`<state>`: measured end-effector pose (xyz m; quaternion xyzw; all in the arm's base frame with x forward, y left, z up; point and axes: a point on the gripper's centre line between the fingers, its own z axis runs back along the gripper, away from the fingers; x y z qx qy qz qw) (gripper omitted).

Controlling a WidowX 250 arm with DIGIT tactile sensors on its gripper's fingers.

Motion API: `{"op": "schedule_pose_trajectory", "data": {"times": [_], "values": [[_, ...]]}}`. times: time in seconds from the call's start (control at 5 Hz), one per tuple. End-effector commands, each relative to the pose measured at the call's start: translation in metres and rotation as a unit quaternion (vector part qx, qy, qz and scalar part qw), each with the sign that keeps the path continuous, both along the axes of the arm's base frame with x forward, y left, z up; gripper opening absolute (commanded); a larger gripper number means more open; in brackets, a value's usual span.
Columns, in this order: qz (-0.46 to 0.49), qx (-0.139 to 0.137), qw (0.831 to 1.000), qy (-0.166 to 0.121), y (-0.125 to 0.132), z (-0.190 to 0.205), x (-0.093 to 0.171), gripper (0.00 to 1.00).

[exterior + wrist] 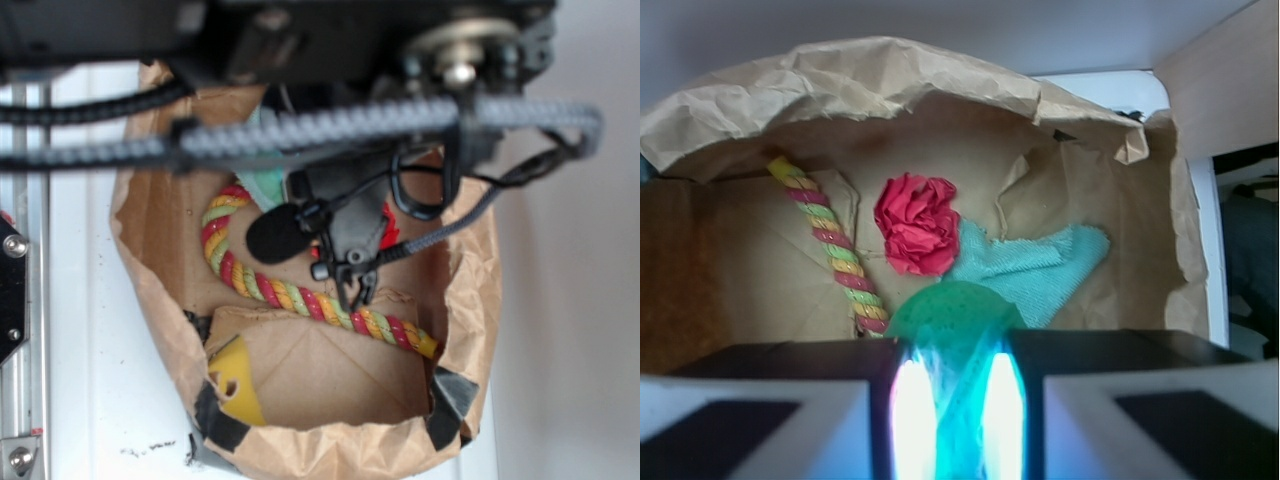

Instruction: Grab the green ball.

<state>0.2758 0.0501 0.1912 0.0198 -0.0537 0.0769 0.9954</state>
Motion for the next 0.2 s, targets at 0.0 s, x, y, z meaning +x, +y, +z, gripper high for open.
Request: {"op": "schedule_pose_trajectory", "data": {"times": [0.0], "values": [[-0.019,-0.033,0.998,-0.05,-0.0077,0.0169,-0.0185,0.0]]}}
